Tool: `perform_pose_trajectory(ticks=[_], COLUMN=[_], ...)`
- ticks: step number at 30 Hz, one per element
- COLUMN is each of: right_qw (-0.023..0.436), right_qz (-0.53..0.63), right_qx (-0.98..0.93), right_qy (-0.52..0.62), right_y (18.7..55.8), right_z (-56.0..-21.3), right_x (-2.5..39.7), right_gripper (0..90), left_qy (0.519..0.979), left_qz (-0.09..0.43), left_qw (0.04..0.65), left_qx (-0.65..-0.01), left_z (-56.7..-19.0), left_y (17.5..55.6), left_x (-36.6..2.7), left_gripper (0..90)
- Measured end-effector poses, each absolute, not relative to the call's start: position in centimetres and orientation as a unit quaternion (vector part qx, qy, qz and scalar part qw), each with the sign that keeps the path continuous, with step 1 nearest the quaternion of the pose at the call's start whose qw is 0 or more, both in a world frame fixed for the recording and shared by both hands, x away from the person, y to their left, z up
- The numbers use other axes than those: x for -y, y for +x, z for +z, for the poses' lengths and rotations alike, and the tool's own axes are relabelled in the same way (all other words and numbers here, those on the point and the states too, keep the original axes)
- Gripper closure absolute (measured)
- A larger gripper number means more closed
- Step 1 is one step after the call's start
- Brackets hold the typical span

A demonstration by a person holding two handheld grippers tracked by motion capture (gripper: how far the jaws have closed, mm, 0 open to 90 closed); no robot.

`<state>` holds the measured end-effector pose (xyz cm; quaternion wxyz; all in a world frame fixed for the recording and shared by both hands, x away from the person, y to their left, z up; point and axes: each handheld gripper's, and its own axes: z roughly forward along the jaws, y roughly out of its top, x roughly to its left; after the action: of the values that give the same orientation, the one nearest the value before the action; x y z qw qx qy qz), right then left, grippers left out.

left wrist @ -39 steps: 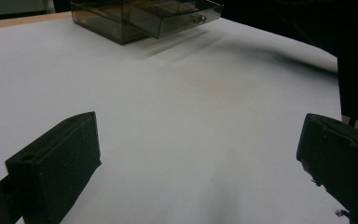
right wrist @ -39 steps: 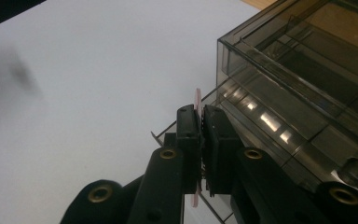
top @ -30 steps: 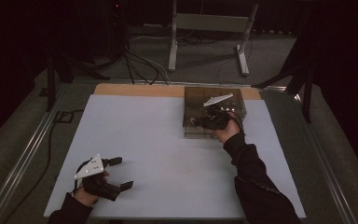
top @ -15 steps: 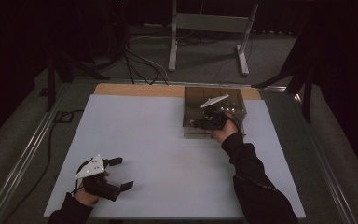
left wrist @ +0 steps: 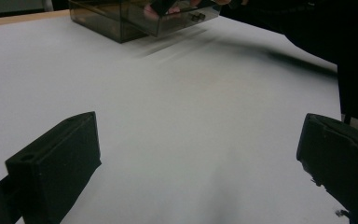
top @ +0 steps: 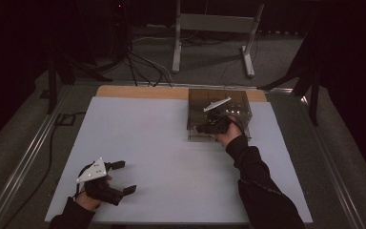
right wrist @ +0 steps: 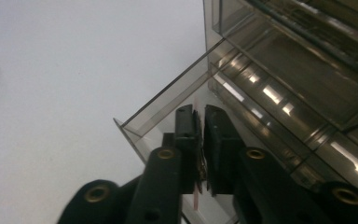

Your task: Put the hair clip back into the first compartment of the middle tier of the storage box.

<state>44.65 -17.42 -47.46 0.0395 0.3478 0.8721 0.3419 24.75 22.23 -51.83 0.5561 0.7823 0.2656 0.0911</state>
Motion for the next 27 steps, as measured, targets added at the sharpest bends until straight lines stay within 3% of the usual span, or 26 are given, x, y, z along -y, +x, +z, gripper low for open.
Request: perform_pose_trajectory(ticks=[12,21,27], right_qw=[0.061,0.069,0.077], right_qz=[0.361,0.382,0.394], right_qx=[-0.862,-0.855,-0.849], right_qy=[0.352,0.343,0.345], right_y=[44.0,43.0,42.3], right_z=[-46.1,-45.5,-44.7], right_x=[17.7,17.9,18.1], right_gripper=[54.4,44.8,33.7], left_qy=[0.782,0.782,0.782], left_qz=[0.091,0.091,0.09], left_qw=[0.556,0.556,0.556], left_qx=[-0.266,-0.267,-0.267], left_z=[-51.8,-51.9,-51.9], left_y=[24.8,24.8,24.8], left_x=[-22.2,-22.3,-22.3], left_gripper=[0.4,0.4,0.4])
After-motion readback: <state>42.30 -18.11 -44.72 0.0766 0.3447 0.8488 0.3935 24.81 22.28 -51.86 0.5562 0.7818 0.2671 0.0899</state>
